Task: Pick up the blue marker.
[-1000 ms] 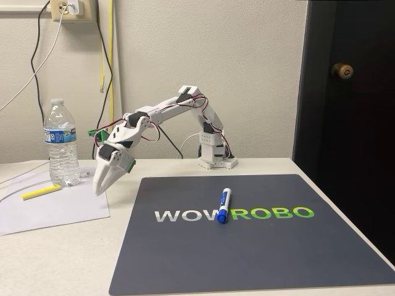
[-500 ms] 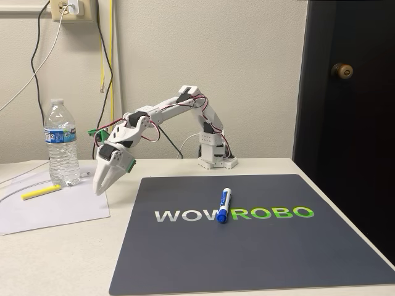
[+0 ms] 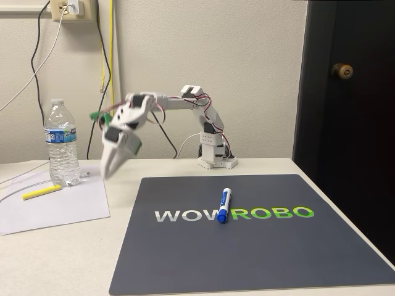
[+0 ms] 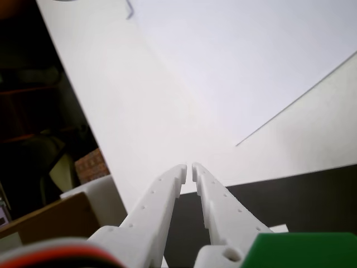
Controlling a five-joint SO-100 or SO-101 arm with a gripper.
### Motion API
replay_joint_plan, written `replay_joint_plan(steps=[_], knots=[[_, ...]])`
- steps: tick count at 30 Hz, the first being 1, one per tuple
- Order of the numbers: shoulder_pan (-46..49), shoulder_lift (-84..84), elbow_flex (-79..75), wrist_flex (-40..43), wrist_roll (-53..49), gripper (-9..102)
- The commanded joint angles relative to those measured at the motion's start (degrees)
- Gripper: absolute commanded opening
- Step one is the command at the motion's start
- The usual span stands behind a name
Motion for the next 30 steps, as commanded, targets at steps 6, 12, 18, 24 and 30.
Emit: replay_joint_plan(steps=[6, 12, 18, 24, 30], knots=[[-1.2, -8.7, -45.7, 27.2, -2.0, 0], [-4.6, -5.5, -49.1, 35.2, -2.7, 0], [-9.0, -1.0, -44.7, 35.2, -5.5, 0], [-14.7, 8.8, -30.5, 35.2, -7.9, 0], [-19.0, 26.9, -7.0, 35.2, -7.6, 0]])
